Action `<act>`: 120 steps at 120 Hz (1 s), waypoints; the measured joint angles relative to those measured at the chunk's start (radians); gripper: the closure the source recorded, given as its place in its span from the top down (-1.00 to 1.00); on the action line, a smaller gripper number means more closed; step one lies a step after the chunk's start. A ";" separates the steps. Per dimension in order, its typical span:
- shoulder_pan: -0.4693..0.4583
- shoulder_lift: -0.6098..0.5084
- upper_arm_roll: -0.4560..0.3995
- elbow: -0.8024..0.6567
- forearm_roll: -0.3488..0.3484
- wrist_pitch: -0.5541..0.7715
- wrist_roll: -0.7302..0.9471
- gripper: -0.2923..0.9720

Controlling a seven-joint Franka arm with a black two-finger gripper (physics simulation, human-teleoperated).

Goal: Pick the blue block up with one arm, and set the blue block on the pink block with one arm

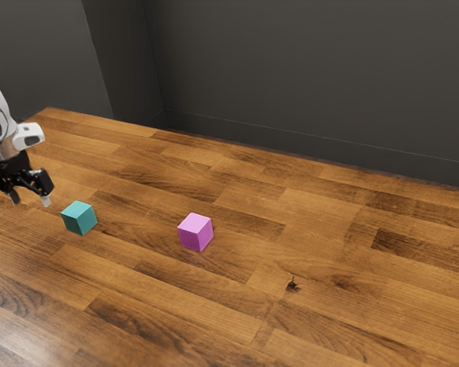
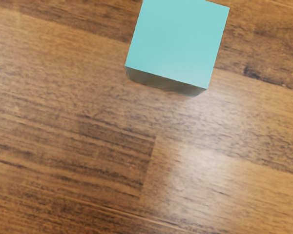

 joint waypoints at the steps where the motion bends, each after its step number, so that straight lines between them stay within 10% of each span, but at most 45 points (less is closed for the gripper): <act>1: 0.009 0.003 -0.003 -0.001 0.000 0.008 0.006 0.48; 120: 0.057 0.289 -0.110 0.010 -0.240 0.515 0.401 0.42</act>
